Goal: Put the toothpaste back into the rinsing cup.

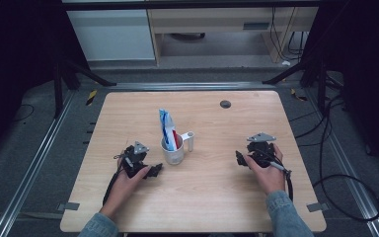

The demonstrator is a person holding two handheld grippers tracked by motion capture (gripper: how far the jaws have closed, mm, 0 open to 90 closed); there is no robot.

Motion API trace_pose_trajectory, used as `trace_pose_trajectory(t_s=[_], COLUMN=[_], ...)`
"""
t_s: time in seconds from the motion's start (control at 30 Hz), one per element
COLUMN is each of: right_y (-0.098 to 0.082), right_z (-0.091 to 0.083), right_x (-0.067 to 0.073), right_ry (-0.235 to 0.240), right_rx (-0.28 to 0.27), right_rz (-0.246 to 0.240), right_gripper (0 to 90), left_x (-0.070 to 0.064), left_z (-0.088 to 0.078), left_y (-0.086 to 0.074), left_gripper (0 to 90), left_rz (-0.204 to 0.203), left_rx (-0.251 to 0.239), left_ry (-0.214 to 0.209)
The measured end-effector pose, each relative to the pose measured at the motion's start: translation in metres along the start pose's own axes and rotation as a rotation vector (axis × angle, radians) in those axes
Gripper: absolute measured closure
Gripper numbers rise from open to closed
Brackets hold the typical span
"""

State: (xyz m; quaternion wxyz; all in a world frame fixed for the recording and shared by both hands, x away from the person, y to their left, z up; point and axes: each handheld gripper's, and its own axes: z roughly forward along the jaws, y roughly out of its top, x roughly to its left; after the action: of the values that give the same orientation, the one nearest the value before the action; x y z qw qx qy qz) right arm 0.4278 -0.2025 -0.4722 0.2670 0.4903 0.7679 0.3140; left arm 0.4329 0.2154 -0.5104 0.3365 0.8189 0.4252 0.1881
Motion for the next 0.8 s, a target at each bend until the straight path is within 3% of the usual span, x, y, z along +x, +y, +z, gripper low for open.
trace_pose_trajectory(t_s=[0.47,0.8], right_y=[-0.025,-0.028], right_z=[0.022,0.029], right_x=[-0.002,-0.01], right_ry=[0.037,0.022], right_rx=[0.056,0.017], right_rz=[0.067,0.116], right_gripper=[16.2,14.6], left_x=[0.0,0.0], left_z=[0.0,0.0], left_y=[0.0,0.0], left_gripper=[0.0,0.0], left_rz=[0.0,0.0], left_rx=[0.0,0.0], left_ry=[0.0,0.0])
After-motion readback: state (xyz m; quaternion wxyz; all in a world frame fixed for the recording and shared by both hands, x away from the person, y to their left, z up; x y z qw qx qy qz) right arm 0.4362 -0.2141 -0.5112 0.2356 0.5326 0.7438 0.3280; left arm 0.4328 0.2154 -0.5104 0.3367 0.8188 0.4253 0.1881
